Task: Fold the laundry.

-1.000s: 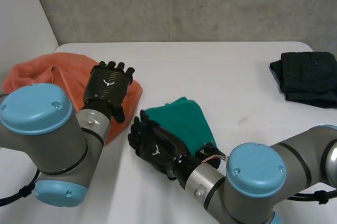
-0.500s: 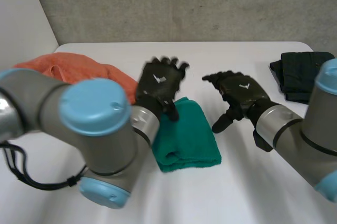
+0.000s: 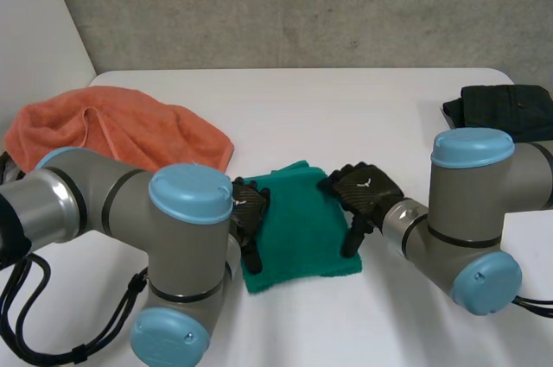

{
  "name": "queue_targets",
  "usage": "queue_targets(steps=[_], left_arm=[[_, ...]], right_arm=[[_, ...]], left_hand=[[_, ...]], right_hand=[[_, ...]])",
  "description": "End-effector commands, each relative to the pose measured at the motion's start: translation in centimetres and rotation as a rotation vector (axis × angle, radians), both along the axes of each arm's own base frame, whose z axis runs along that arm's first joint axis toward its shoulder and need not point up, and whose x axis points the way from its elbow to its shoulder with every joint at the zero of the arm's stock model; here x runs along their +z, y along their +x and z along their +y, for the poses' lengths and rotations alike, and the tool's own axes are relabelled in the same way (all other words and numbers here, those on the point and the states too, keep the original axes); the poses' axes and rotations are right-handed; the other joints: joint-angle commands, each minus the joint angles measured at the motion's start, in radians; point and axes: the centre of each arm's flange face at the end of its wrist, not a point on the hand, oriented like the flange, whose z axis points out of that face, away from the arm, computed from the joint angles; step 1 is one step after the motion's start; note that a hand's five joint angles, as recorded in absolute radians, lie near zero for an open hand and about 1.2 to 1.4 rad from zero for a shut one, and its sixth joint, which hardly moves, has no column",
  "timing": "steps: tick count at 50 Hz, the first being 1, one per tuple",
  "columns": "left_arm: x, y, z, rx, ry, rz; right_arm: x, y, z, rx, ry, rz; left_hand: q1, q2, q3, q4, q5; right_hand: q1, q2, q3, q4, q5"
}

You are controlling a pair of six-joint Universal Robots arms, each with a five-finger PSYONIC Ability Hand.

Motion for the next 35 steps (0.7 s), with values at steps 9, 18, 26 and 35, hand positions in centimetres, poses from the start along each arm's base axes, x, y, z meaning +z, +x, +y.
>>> queue_targets(steps=[9,18,26,35], left_arm=[[10.5,-1.7,-1.6,-0.384,-0.119,0.311],[11.7,-2.1,-1.5,-0.514,-0.078,0.341],[11.2,-2.2,-1.4,-0.516,-0.065,0.336],[11.1,-2.2,-1.5,-0.513,-0.061,0.336]], right_arm=[[2.5,0.4,7.3,0.113,-0.235,-0.036],[-1.0,0.7,9.5,0.188,-0.250,-0.023],[-2.9,1.4,8.4,0.201,-0.291,0.010],[-3.2,1.9,7.7,0.212,-0.343,0.027]], left_hand=[[0.039,0.024,0.017,0.027,0.007],[0.036,0.021,0.014,0.024,0.004],[0.028,0.012,0.006,0.015,-0.004],[0.028,0.012,0.006,0.015,-0.004]], right_hand=[[-0.050,-0.039,-0.042,-0.043,-0.052],[-0.050,-0.039,-0.042,-0.043,-0.052],[-0.046,-0.035,-0.037,-0.039,-0.047],[0.045,0.056,0.054,0.052,0.044]])
